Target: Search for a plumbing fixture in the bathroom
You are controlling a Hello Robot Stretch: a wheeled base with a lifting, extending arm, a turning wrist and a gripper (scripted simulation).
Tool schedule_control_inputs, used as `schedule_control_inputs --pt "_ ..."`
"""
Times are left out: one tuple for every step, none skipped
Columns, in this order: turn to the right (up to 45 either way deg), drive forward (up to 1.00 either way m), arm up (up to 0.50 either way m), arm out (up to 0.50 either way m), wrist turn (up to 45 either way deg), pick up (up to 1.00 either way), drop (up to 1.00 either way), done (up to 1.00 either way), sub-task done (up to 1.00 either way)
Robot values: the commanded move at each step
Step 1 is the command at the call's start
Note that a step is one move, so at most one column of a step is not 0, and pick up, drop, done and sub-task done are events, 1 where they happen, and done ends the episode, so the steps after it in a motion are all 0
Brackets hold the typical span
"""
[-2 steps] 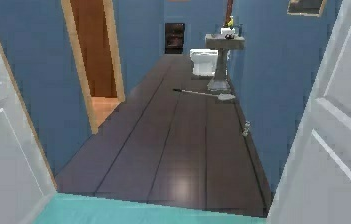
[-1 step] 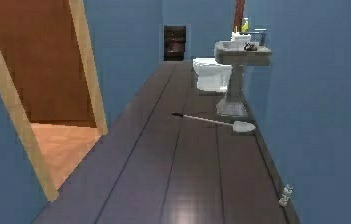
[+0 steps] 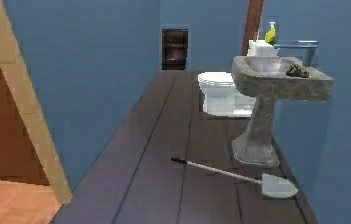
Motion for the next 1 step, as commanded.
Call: schedule_control_inputs --pt "0.0 1.00 0.00 0.00 0.0 0.00 0.00 0.00 0.00"
